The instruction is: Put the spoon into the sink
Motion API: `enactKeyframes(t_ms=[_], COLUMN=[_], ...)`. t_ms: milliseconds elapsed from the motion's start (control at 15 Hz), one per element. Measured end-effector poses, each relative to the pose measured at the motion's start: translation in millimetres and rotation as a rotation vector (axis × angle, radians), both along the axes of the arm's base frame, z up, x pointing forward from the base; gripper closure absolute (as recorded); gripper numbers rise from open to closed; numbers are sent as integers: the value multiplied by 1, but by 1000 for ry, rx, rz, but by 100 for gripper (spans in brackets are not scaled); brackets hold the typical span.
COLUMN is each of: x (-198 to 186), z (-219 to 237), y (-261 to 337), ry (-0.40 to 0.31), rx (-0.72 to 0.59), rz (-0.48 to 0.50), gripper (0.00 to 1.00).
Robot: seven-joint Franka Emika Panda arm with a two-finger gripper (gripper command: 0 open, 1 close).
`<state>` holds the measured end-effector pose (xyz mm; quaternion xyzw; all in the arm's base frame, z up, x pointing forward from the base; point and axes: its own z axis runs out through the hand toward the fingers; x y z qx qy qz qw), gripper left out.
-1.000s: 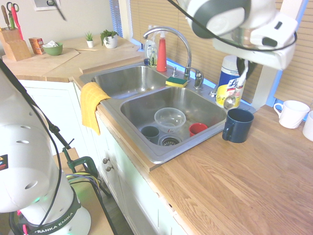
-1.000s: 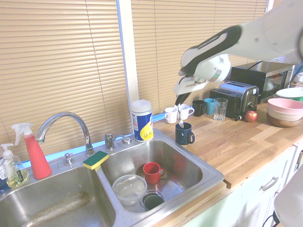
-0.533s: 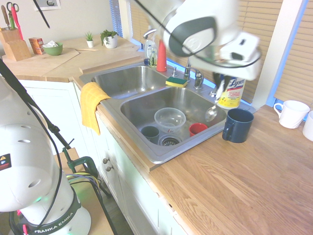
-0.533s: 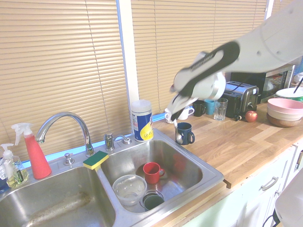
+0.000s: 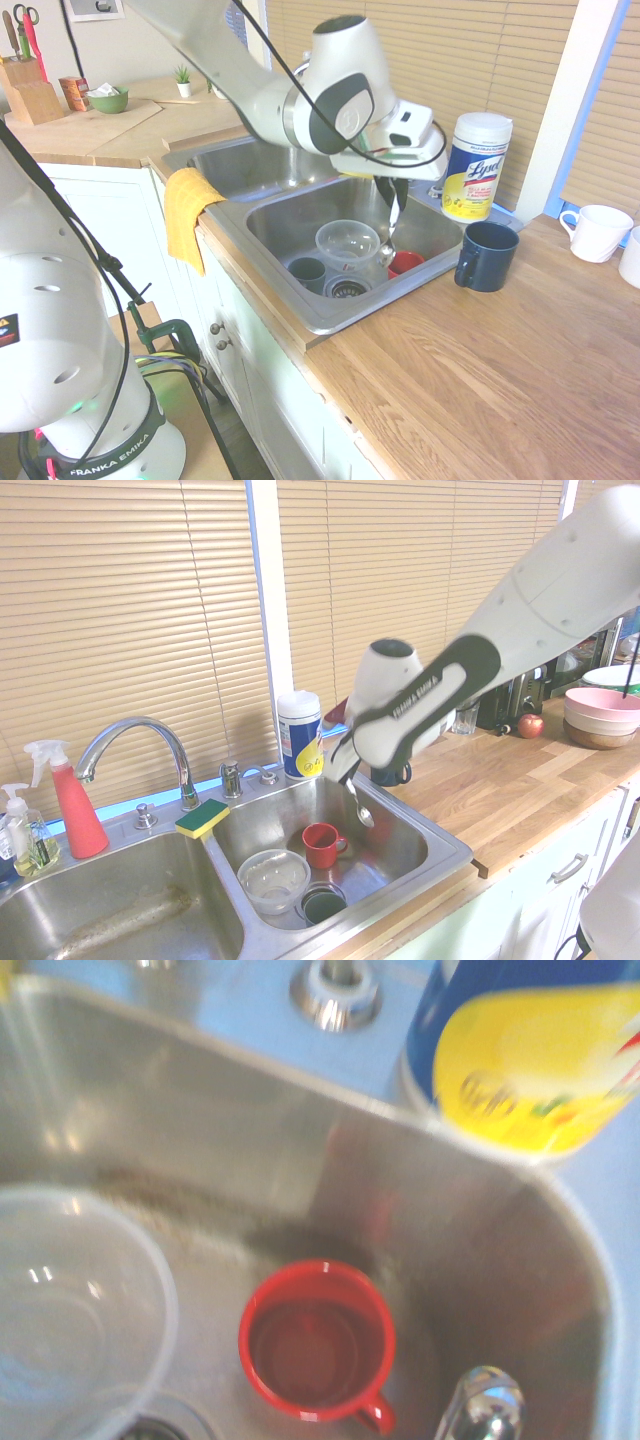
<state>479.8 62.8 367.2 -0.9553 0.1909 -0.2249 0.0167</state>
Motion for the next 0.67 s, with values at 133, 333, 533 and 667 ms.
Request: enactKeyframes(t_ms=[133, 333, 533, 667], x=[-1, -7, -15, -15], z=[-24, -56, -85, -102], y=[9, 23, 40, 51], ry=[18, 33, 38, 42], rx=[-40, -97, -140, -171], rz=[3, 11, 30, 34], gripper=[100, 100, 100, 100])
